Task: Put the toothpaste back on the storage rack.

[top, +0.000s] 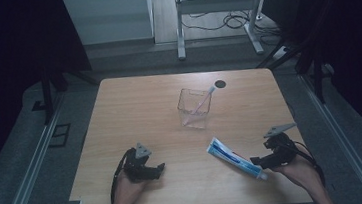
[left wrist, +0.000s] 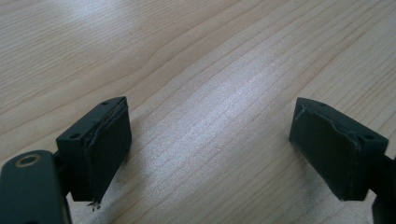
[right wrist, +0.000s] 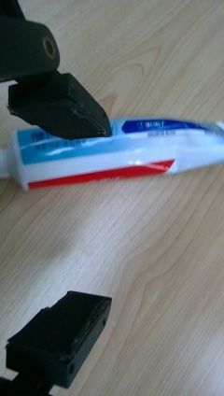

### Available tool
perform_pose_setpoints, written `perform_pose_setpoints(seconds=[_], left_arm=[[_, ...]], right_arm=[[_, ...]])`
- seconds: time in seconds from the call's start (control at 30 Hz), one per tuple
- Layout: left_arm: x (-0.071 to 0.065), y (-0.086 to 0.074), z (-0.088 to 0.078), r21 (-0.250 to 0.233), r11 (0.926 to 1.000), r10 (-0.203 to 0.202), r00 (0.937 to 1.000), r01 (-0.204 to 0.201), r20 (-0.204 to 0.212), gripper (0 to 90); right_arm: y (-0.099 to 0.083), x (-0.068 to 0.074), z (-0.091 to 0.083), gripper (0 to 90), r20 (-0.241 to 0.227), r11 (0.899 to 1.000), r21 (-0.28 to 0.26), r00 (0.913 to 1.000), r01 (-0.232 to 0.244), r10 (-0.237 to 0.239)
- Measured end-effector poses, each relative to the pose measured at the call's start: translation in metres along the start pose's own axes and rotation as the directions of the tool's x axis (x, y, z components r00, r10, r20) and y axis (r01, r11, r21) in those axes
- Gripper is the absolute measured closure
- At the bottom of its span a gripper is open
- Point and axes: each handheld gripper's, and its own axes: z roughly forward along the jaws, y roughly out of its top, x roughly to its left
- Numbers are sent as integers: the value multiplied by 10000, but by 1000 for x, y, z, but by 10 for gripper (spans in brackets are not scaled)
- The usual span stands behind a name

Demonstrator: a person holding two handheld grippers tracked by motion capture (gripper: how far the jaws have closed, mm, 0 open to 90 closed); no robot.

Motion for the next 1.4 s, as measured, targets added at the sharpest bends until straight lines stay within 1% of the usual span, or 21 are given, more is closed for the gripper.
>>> perform_pose_setpoints(seconds=[0.17,0.33,0.43,0.63,0.83,0.87,0.9,0.97,1.0,1.03,1.13,1.2,1.27,1.33,1.37,1.4], left_arm=[[0,0,0,0,10000,-2,10000,2,1,130],[0,0,0,0,10000,0,10000,0,2,130],[0,0,0,-2,10000,2,10000,-2,2,130],[0,0,0,6,10000,5,10000,-5,0,130],[0,0,0,4,10000,8,10000,-8,-1,130],[0,0,0,4,10000,8,10000,-8,-1,130],[0,0,0,4,10000,9,10000,-9,-1,130],[0,0,0,5,10000,8,10000,-8,-1,130],[0,0,0,5,10000,8,10000,-8,-1,130],[0,0,0,4,10000,9,10000,-9,-1,130],[0,0,0,6,10000,10,10000,-10,-2,130],[0,0,0,7,10000,10,10000,-10,-2,130],[0,0,0,6,10000,8,10000,-8,-1,130],[0,0,0,6,10000,9,10000,-9,-2,130],[0,0,0,4,10000,7,10000,-7,-2,130],[0,0,0,4,10000,7,10000,-7,-1,130]], right_arm=[[10,8,7,182,-261,9984,452,9991,342,-331],[19,14,15,205,-432,9930,937,9967,724,-686],[25,17,21,207,-624,9896,1159,9949,857,-788],[36,23,33,221,-738,9808,1651,9929,1042,-931],[44,28,45,275,-868,9708,2072,9907,1207,-1046],[44,28,45,275,-868,9708,2072,9907,1207,-1046],[47,29,49,294,-952,9662,2241,9896,1272,-1082],[49,31,53,309,-986,9627,2382,9893,1284,-1075],[49,31,53,309,-986,9627,2382,9893,1284,-1075],[51,31,57,325,-1025,9580,2496,9876,1416,-1193],[55,33,64,350,-1060,9507,2744,9871,1447,-1197],[58,35,68,385,-1152,9445,2919,9859,1506,-1216],[60,37,72,421,-1181,9375,3075,9841,1630,-1324],[62,39,74,453,-1191,9316,3237,9839,1656,-1335],[63,40,76,454,-1192,9292,3265,9828,1730,-1411],[64,41,76,457,-1136,9256,3376,9836,1711,-1404]])
